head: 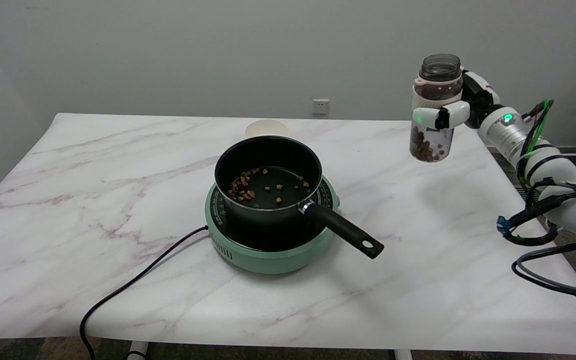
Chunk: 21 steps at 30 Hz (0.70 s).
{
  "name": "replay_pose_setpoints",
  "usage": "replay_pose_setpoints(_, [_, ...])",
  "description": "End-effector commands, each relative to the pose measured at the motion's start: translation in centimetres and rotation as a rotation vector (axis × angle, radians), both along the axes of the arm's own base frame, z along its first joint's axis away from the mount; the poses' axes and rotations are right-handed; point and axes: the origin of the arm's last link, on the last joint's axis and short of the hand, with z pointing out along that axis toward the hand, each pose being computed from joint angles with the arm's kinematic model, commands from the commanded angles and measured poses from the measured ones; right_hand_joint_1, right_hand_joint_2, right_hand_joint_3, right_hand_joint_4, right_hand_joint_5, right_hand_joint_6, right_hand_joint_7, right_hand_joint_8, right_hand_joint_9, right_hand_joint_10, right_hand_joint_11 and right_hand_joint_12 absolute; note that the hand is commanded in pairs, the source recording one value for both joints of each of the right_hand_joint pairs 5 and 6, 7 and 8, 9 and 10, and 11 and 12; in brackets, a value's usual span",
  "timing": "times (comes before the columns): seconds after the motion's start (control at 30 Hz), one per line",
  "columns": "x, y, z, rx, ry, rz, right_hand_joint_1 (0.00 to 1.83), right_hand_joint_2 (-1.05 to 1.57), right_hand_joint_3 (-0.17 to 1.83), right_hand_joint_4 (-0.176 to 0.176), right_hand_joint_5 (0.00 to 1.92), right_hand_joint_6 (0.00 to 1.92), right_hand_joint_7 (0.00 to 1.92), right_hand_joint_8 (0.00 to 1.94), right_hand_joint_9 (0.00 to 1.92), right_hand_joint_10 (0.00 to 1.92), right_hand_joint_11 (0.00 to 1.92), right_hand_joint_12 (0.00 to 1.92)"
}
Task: Place the bottle onto the table.
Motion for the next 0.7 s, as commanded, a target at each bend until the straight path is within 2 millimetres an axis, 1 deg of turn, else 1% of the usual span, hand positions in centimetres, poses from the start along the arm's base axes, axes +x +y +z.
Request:
replay_pose_setpoints(0.03, [-6.3,1.4,2.5,-0.115,-0.2,-0.08,1.59,0.34,1.21,0.0,1.36,1.36,1.36,1.36,1.21,1.21,1.07,1.07])
replay_pose_setpoints(0.17, [-7.5,1.8,2.7,-0.141,-0.217,-0.082,1.58,0.44,1.11,0.0,1.4,1.4,1.37,1.37,1.23,1.23,1.1,1.1])
replay_pose_setpoints(0.27, [-8.2,1.8,2.7,-0.154,-0.202,-0.074,1.58,0.46,1.09,0.0,1.39,1.39,1.37,1.37,1.23,1.23,1.1,1.1])
replay_pose_setpoints(0.37, [-8.8,1.7,2.7,-0.16,-0.15,-0.057,1.58,0.46,1.09,0.0,1.39,1.39,1.37,1.37,1.22,1.22,1.1,1.1])
replay_pose_setpoints(0.53, [-9.4,1.6,2.6,-0.19,-0.112,0.001,1.58,0.47,1.08,0.0,1.41,1.41,1.38,1.38,1.23,1.23,1.1,1.1])
replay_pose_setpoints(0.7, [-10.2,1.2,2.4,-0.214,-0.07,0.033,1.56,0.58,0.97,0.0,1.46,1.46,1.4,1.4,1.24,1.24,1.11,1.11])
